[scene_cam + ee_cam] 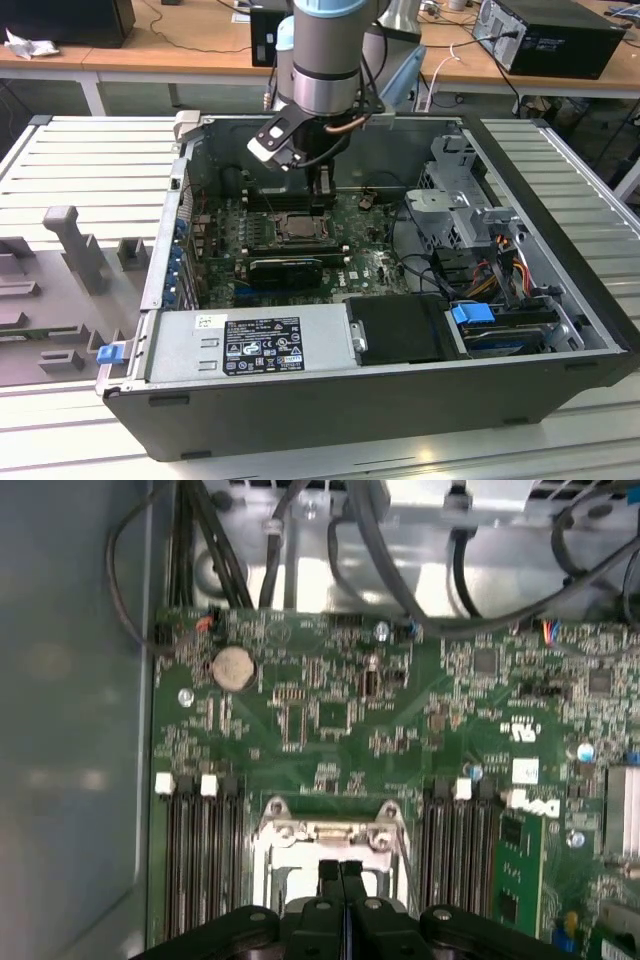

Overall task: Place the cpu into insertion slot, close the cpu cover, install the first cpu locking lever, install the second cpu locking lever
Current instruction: 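Close the cpu cover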

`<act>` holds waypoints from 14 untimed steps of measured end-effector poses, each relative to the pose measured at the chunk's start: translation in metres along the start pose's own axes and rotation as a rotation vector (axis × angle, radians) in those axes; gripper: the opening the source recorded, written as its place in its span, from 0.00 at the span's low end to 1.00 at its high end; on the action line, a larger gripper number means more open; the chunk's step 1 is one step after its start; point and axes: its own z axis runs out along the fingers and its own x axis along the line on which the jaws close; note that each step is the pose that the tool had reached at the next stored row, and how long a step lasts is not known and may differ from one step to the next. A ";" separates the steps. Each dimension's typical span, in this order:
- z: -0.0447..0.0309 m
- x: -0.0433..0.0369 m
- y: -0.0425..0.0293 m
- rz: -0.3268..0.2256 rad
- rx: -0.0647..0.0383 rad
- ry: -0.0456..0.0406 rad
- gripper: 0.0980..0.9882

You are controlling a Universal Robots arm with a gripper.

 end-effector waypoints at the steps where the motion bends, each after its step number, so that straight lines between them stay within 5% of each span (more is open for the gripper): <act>1: 0.0001 0.0001 -0.0024 0.000 0.000 0.0002 0.01; 14: 0.0002 0.0005 -0.0220 0.000 0.000 0.0044 0.01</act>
